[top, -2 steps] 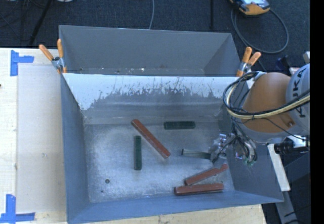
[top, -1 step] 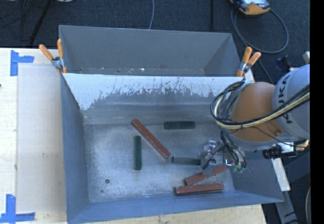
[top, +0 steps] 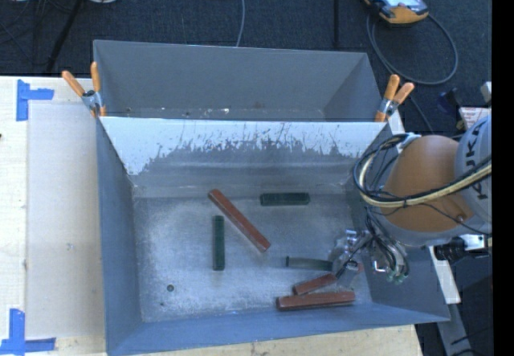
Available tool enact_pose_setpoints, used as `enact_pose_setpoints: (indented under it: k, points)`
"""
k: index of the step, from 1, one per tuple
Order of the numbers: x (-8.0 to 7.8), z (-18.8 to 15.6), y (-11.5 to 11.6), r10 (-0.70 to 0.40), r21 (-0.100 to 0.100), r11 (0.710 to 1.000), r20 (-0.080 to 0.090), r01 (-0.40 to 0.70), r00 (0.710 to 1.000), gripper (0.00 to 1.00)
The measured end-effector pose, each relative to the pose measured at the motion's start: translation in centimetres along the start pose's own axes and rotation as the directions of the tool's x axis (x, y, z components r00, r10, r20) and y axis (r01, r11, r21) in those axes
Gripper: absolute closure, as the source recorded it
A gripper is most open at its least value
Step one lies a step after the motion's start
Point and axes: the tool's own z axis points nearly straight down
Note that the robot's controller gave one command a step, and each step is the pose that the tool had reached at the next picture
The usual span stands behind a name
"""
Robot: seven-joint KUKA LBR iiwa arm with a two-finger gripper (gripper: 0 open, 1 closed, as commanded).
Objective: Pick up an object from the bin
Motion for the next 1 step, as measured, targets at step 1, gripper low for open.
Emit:
enact_pose_setpoints:
  k: [1]
  points:
    - [-0.64, -6.43, -0.86, 0.020, 0.002, 1.000, 0.002, -0.020, 1.000, 1.00]
